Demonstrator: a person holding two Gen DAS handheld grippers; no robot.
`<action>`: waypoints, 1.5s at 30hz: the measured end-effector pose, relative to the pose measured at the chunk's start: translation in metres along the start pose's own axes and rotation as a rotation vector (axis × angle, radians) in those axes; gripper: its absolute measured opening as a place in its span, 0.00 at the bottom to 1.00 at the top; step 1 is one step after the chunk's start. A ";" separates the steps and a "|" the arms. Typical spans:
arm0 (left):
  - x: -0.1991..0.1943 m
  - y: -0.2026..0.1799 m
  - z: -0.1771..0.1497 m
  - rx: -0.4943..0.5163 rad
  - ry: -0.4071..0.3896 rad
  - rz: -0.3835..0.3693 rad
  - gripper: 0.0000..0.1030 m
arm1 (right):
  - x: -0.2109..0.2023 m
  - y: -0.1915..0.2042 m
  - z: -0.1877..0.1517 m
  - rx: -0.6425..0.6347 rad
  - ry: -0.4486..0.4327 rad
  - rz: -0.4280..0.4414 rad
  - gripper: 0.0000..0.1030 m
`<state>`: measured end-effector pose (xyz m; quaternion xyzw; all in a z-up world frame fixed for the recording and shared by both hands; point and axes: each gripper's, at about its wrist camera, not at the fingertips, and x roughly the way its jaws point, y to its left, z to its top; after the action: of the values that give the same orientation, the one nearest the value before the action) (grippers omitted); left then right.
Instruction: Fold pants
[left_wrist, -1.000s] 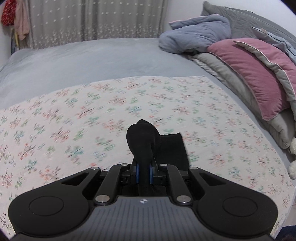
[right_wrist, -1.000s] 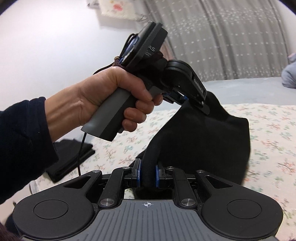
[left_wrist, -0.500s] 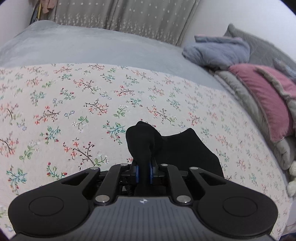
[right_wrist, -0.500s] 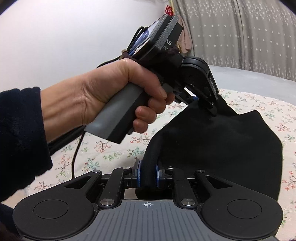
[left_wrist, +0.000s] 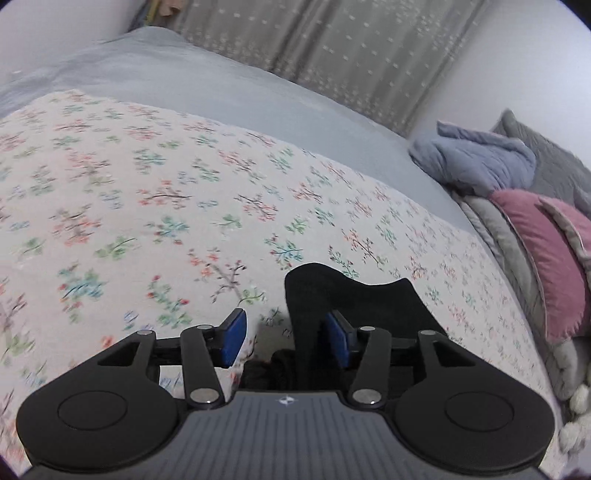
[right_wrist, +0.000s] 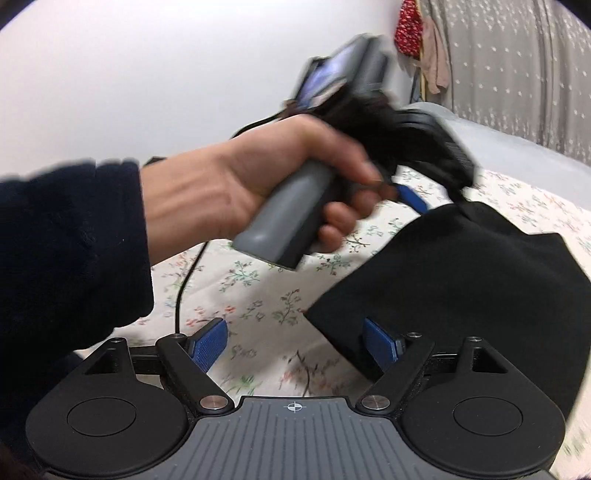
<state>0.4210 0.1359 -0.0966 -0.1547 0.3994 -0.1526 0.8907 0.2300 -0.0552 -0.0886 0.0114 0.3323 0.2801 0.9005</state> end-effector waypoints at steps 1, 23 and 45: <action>-0.010 -0.001 -0.002 -0.010 -0.008 -0.003 0.41 | -0.013 -0.004 0.002 0.035 -0.001 0.004 0.80; -0.209 -0.123 -0.067 0.066 -0.238 -0.013 0.67 | -0.244 -0.060 0.005 0.452 -0.217 0.324 0.95; -0.005 -0.073 -0.088 0.230 -0.079 0.219 0.00 | 0.004 -0.139 -0.058 0.339 0.029 -0.211 0.92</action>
<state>0.3403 0.0580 -0.1195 -0.0130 0.3584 -0.0931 0.9288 0.2666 -0.1793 -0.1650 0.1239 0.3869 0.1244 0.9053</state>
